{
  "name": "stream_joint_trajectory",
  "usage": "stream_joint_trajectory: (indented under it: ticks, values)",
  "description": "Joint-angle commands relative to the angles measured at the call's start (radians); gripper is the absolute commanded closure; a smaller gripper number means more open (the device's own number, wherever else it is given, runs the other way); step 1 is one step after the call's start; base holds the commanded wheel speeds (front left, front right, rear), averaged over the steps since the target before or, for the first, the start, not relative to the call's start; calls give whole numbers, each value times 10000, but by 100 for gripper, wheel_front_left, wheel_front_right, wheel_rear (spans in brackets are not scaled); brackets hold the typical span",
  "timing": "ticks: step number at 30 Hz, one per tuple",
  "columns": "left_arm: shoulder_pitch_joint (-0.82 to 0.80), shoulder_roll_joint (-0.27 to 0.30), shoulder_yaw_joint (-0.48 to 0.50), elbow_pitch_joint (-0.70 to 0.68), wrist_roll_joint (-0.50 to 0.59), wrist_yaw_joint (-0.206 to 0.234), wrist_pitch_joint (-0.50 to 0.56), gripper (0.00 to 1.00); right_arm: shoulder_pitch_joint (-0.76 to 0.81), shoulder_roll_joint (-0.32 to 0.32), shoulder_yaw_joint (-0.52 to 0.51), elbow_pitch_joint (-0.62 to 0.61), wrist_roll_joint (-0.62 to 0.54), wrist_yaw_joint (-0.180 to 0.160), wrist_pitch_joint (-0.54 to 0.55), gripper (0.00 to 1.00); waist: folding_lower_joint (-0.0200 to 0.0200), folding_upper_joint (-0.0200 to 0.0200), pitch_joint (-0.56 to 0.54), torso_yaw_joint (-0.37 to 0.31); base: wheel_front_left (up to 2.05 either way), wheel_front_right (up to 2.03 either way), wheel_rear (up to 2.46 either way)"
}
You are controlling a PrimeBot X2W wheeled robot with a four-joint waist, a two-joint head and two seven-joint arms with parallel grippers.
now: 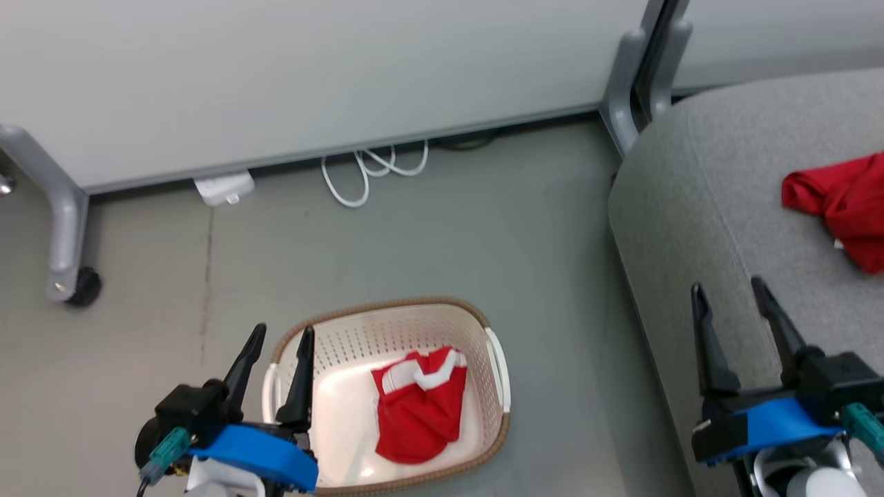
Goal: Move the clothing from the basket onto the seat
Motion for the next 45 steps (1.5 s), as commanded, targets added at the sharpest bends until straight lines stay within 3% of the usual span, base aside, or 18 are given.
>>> stream_joint_trajectory:
  ticks: [1,7,19,25,31,40,45]
  values:
    - [-473,85,-229,227,-58,-37,-32,0,-443,12,88,-159,36,-7,-67,0,-1,0,1145,-408,0,0,0]
    - [-1581,271,-943,962,-158,-38,-33,0,-1298,13,284,-301,31,-7,-258,0,-1,0,2681,-1008,0,0,0]
    - [-3919,668,-2782,4048,-1127,-24,-14,0,-3077,16,1201,79,459,-7,-935,0,-1,0,5343,-2269,0,0,0]
    - [-4908,788,-3060,5495,-1721,-15,219,0,-3489,18,1594,153,642,-7,-1208,0,-1,0,6270,-2671,0,0,0]
    - [-5556,842,-3482,6359,-2233,-16,631,0,-3716,16,1953,296,887,-7,-1440,0,-1,0,6867,-2932,0,0,0]
    - [-6399,748,-3268,7420,-2687,2,438,0,-3932,15,2311,490,1327,-7,-1758,0,-1,0,7407,-3343,0,0,0]
    - [-6922,831,-3145,7782,-2602,453,202,0,-3875,15,2497,630,1492,-7,-1866,0,-1,0,7589,-3537,0,0,0]
